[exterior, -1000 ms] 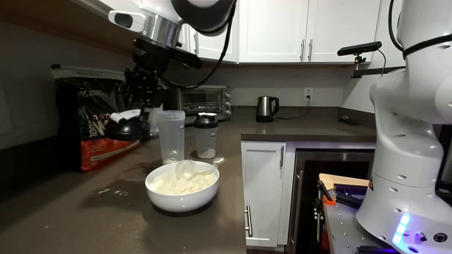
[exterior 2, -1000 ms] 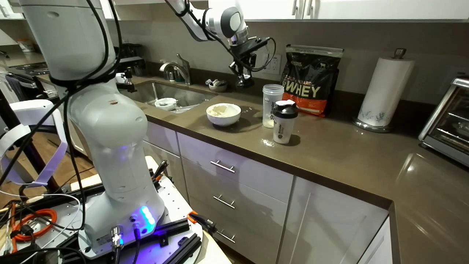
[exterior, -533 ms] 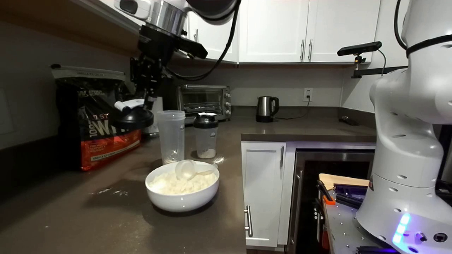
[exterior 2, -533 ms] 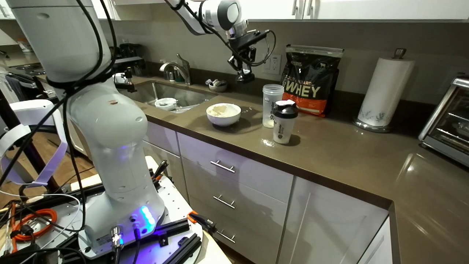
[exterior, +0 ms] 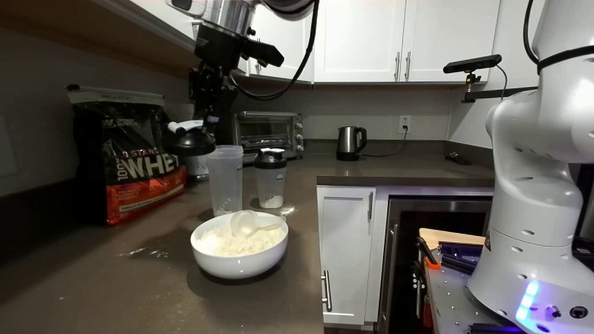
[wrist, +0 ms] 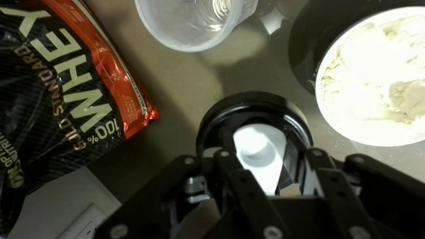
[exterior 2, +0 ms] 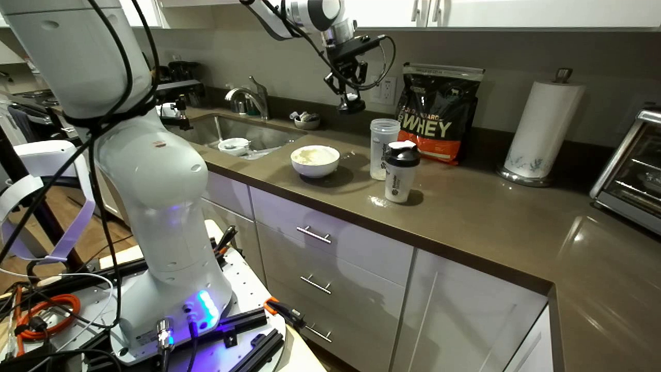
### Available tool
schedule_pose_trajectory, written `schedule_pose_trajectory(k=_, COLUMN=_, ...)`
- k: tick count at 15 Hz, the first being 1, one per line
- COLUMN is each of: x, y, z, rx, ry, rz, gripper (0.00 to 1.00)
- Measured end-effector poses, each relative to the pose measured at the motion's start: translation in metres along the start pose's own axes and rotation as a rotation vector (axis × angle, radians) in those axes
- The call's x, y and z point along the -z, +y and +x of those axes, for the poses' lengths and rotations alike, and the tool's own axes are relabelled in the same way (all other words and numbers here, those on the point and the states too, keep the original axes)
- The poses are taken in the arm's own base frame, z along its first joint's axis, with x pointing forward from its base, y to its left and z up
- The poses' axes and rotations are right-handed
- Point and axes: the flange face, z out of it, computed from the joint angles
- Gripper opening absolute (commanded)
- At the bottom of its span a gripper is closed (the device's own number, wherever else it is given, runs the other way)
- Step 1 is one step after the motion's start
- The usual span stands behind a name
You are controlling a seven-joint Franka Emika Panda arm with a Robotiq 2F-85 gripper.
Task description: Pick the lid on the counter and put it on the bigger cup
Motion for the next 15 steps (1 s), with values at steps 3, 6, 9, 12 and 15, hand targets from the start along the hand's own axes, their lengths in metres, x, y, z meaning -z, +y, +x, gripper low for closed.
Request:
schedule_pose_trajectory(k=3, x=-0.002, y=0.008, z=-0.012, rx=-0.07, ry=-0.014, rz=0.007, gripper=0.13)
schedule_pose_trajectory(k=6, x=-0.005, y=0.018, z=-0.022, rx=-0.131, ry=-0.024, rz=0.007, gripper=0.13)
schedule_pose_trajectory(k=9, x=-0.006, y=0.03, z=-0.026, rx=-0.18, ry=-0.027, rz=0.004, gripper=0.13)
schedule_pose_trajectory(k=12, x=-0.009, y=0.042, z=-0.027, rx=-0.228, ry=-0.039, rz=0.011, gripper=0.13)
schedule_pose_trajectory(k=15, x=-0.012, y=0.051, z=-0.027, rx=-0.265, ry=-0.05, rz=0.019, gripper=0.13)
